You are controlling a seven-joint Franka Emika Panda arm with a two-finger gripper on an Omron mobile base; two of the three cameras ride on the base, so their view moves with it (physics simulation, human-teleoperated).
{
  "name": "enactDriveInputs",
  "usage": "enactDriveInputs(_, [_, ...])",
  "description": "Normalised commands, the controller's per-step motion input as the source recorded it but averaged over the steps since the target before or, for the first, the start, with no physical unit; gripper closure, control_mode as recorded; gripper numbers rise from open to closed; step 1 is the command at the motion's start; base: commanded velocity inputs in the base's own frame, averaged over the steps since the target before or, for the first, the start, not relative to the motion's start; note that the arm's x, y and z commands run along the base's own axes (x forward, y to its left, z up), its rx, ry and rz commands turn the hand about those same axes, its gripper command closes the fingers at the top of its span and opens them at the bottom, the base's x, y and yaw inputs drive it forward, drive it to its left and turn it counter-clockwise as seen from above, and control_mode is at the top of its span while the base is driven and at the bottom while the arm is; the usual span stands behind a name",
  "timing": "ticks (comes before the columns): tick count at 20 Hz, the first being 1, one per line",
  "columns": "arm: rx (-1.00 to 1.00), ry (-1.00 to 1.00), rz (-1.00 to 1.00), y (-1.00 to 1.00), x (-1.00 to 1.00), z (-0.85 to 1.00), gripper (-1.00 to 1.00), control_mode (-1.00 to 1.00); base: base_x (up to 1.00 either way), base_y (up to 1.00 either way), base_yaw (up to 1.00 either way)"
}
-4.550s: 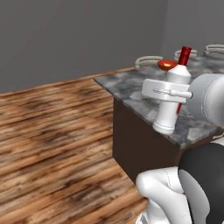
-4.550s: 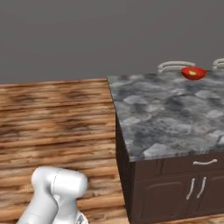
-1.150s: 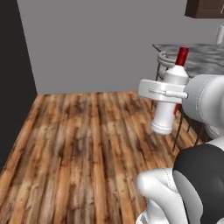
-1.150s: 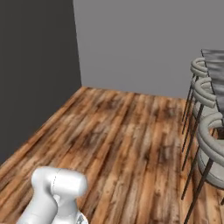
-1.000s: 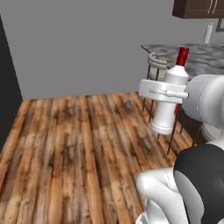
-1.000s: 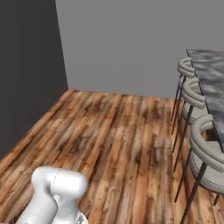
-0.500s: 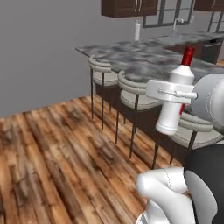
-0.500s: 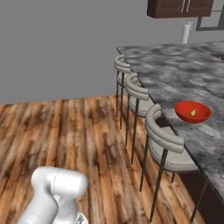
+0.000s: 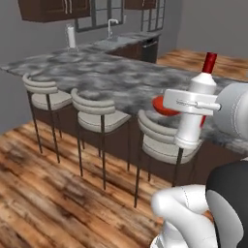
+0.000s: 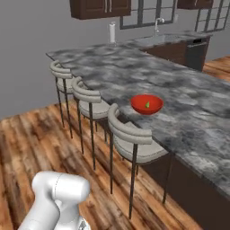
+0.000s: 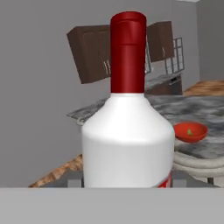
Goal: There is a bowl on the dining counter. Grab a lemon wedge from the fridge and place it in the bowl. Then get the liquor bottle and glass cup from the cabinet and place them next to the bowl.
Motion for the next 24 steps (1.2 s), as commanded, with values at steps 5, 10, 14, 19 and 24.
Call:
enactDriveInputs(5, [0.0, 0.0, 0.0, 0.0, 0.0, 0.0, 1.0, 1.0, 0.69, 0.47, -0.59])
enactDriveInputs(10, [0.0, 0.0, 0.0, 0.0, 0.0, 0.0, 1.0, 1.0, 0.68, 0.59, -0.54])
enactDriveInputs(14, [0.0, 0.0, 0.0, 0.0, 0.0, 0.0, 1.0, 1.0, 0.79, 0.64, -0.51])
enactDriveInputs(19, [0.0, 0.0, 0.0, 0.0, 0.0, 0.0, 1.0, 1.0, 0.87, 0.65, -0.49])
enactDriveInputs(24, [0.0, 0.0, 0.0, 0.0, 0.0, 0.0, 1.0, 1.0, 0.88, 0.46, -0.43])
